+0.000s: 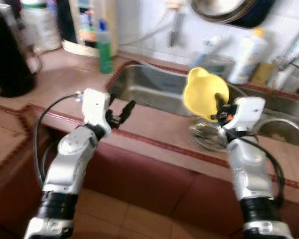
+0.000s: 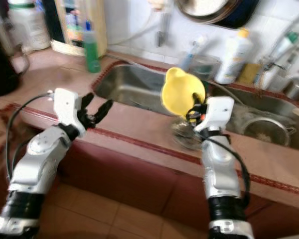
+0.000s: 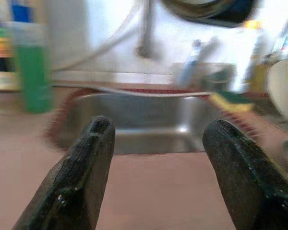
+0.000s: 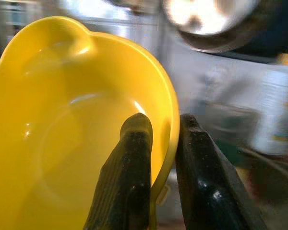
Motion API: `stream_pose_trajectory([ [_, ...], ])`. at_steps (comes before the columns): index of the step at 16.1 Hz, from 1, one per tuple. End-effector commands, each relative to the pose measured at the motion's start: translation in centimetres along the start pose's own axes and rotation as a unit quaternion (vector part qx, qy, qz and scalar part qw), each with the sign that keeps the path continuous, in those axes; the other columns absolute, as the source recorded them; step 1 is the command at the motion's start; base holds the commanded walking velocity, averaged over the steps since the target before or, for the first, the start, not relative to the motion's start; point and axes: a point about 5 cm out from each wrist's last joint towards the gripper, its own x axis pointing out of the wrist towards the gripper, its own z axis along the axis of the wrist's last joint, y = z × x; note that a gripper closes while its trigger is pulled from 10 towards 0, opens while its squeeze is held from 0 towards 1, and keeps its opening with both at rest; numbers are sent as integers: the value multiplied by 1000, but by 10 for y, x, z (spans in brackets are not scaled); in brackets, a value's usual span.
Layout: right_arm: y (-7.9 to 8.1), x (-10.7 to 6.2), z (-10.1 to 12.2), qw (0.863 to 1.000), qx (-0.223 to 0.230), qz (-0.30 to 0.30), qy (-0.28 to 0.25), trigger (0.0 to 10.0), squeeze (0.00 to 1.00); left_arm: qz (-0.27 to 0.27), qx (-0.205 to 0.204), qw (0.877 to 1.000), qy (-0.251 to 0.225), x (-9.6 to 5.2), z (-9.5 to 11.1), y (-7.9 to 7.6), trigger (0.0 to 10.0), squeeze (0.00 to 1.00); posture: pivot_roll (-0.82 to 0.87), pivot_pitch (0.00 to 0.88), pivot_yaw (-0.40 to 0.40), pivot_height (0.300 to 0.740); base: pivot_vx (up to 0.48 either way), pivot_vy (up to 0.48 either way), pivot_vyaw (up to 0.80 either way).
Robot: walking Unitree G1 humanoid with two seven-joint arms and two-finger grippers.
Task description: Kitchen organization
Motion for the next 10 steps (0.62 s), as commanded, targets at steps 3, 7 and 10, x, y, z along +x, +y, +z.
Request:
stream_pose_trajectory([
  [3,-6,4,7,1000,-10,-4,-15,10000,0,-17,4,1000,-14,3,4,-9,10000,0,-10,0,-79,740,0,0,0],
  [7,-4,6,6,1000,-10,0,-16,10000,0,-34,8,999,-9,2,3,-11,10000,0,-4,0,-79,740,0,0,0],
  [10,-3,6,5,1000,-11,2,-15,10000,0,-45,5,999,-7,1,3,-13,10000,0,-4,0,-78,740,0,0,0],
])
